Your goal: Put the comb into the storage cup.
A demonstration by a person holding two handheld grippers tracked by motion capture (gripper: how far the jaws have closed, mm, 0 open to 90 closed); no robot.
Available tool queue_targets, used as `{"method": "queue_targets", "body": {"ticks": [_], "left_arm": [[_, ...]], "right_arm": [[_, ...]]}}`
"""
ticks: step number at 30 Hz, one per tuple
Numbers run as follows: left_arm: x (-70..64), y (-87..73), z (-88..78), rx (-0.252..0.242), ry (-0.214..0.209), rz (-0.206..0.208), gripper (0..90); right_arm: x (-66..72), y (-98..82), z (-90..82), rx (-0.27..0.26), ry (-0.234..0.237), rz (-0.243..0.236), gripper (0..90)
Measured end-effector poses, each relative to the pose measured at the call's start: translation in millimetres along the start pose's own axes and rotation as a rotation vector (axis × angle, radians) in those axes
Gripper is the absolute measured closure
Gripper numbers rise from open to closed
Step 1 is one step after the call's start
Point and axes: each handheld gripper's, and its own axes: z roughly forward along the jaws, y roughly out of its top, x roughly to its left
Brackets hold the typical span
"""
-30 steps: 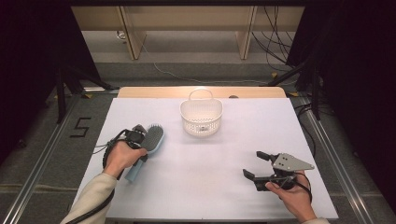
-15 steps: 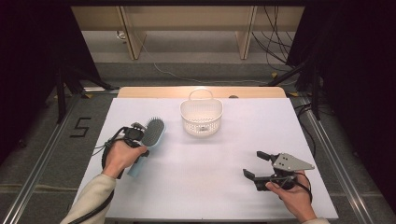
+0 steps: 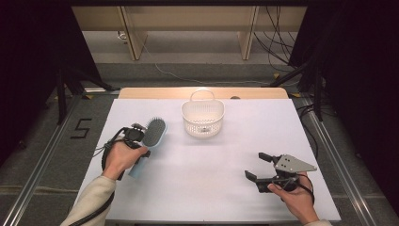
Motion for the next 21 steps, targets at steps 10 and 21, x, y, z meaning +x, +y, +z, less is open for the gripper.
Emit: {"method": "queue_targets", "body": {"ticks": [10,21], "left_arm": [[-0.2,0.7,-3.4,-0.035,0.002,-0.002,69.8],[-0.3,1.5,-7.5,-0.082,-0.001,-0.01,69.8]], "right_arm": [[-0.4,-0.1,-0.1,-0.005,0.0,0.003,15.7],[-0.2,0.4,-0.7,-0.007,0.0,0.003,15.6]]}}
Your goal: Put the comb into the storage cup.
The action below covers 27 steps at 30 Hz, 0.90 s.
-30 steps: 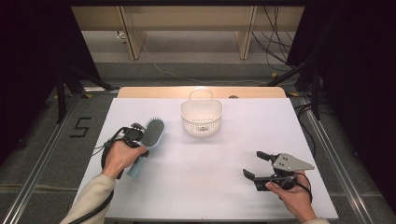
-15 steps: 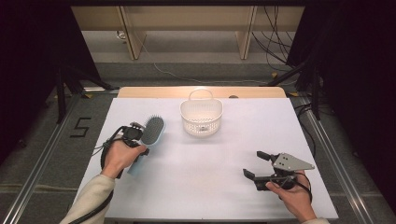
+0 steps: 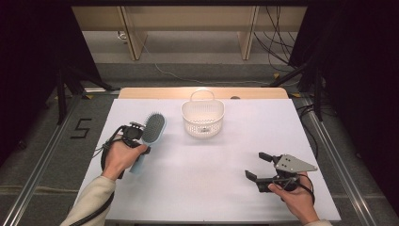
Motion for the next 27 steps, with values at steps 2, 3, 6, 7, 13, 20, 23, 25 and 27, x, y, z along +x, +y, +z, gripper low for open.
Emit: {"method": "queue_targets", "body": {"ticks": [2,3,6,7,13,20,23,25,27], "left_arm": [[-0.5,0.2,-0.3,-0.01,-0.001,-0.003,69.8],[-0.5,0.2,-0.8,-0.016,0.0,-0.003,69.9],[-0.7,0.6,-1.6,-0.031,-0.002,-0.007,69.8],[-0.6,0.7,-1.6,-0.033,0.0,-0.006,69.8],[-0.3,0.5,-1.4,-0.05,0.001,-0.012,69.8],[-0.6,0.6,-2.0,-0.082,0.0,-0.021,69.8],[-0.3,0.7,-2.0,-0.087,0.001,-0.022,69.8],[-0.3,0.7,-2.1,-0.09,0.003,-0.023,69.8],[-0.3,0.7,-2.1,-0.102,0.002,-0.028,69.8]], "right_arm": [[0.1,0.1,0.1,0.0,0.001,0.0,15.7],[0.1,0.0,0.2,0.0,0.001,0.0,15.6],[0.3,0.1,-0.2,0.0,0.002,0.0,15.6],[0.1,0.1,-0.1,-0.002,0.002,0.0,15.7],[0.2,0.1,0.0,-0.001,0.002,0.001,15.6],[0.2,-0.1,0.1,0.0,0.003,0.0,15.6],[0.3,0.1,0.0,-0.001,0.004,0.001,15.6],[0.2,0.0,0.2,-0.001,0.003,0.001,15.6],[0.2,0.1,0.0,-0.002,0.003,0.002,15.6]]}}
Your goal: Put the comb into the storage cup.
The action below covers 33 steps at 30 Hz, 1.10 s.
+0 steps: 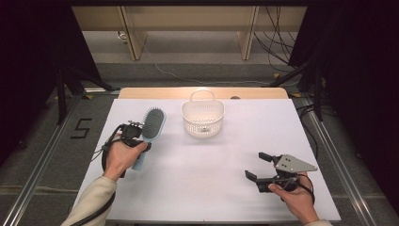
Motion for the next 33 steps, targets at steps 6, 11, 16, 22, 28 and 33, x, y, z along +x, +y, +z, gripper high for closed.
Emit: {"method": "queue_targets", "body": {"ticks": [6,11,16,22,28,33], "left_arm": [[0.1,0.1,-1.4,-0.028,-0.005,-0.001,69.8],[0.3,0.4,-2.3,-0.04,-0.005,0.005,69.8],[0.8,0.7,-3.4,-0.072,0.003,0.003,69.8],[0.0,0.6,-3.9,-0.094,0.005,0.007,69.8],[-1.1,0.4,-5.7,-0.133,0.009,0.009,69.8],[-1.5,0.3,-6.2,-0.157,0.008,0.01,69.8]], "right_arm": [[0.0,0.0,0.0,0.0,0.0,0.0,15.6],[0.0,-0.1,0.1,0.0,0.002,0.0,15.7],[-0.1,-0.3,0.5,0.0,0.005,0.0,15.6],[-0.2,-0.4,0.4,0.0,0.004,0.002,15.6],[0.0,-0.1,-0.1,-0.001,0.003,0.002,15.6],[-0.1,-0.1,-0.1,-0.003,0.004,0.002,15.6]]}}
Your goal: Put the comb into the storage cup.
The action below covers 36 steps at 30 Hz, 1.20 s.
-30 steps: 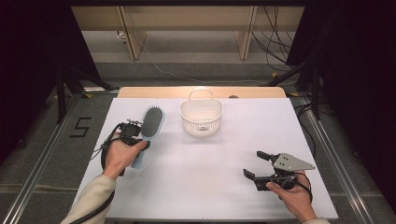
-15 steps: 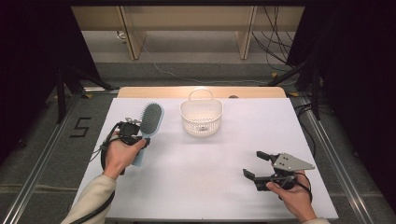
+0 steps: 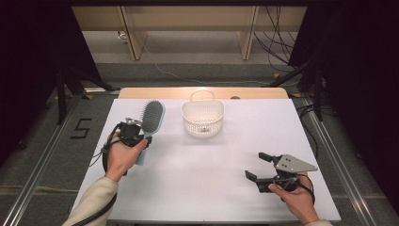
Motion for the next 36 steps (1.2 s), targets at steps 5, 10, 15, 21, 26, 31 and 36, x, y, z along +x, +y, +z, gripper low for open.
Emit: {"method": "queue_targets", "body": {"ticks": [5,10,15,21,26,31,36], "left_arm": [[-0.8,0.2,-0.9,-0.022,0.001,0.002,69.8],[-1.9,0.1,-1.9,-0.044,0.0,0.003,69.8],[-2.0,0.3,-2.5,-0.057,-0.001,0.003,69.8],[-3.2,0.2,-2.7,-0.077,-0.004,0.005,69.8],[-3.8,0.3,-3.0,-0.096,-0.006,0.0,69.8],[-3.3,0.4,-3.5,-0.106,-0.007,0.0,69.8],[-4.0,0.7,-4.2,-0.128,-0.006,0.007,69.8]], "right_arm": [[-0.1,0.2,-0.3,-0.001,-0.001,-0.004,15.6],[0.1,0.3,-0.3,-0.004,-0.001,-0.003,15.6],[0.3,0.4,-0.5,-0.004,0.0,-0.003,15.6],[0.2,0.4,-0.2,-0.002,0.0,-0.003,15.6],[-0.1,0.3,-0.3,-0.005,-0.001,0.0,15.6],[0.0,0.3,-0.3,-0.003,-0.002,-0.003,15.6],[0.0,0.3,-0.3,-0.005,-0.002,-0.001,15.6]]}}
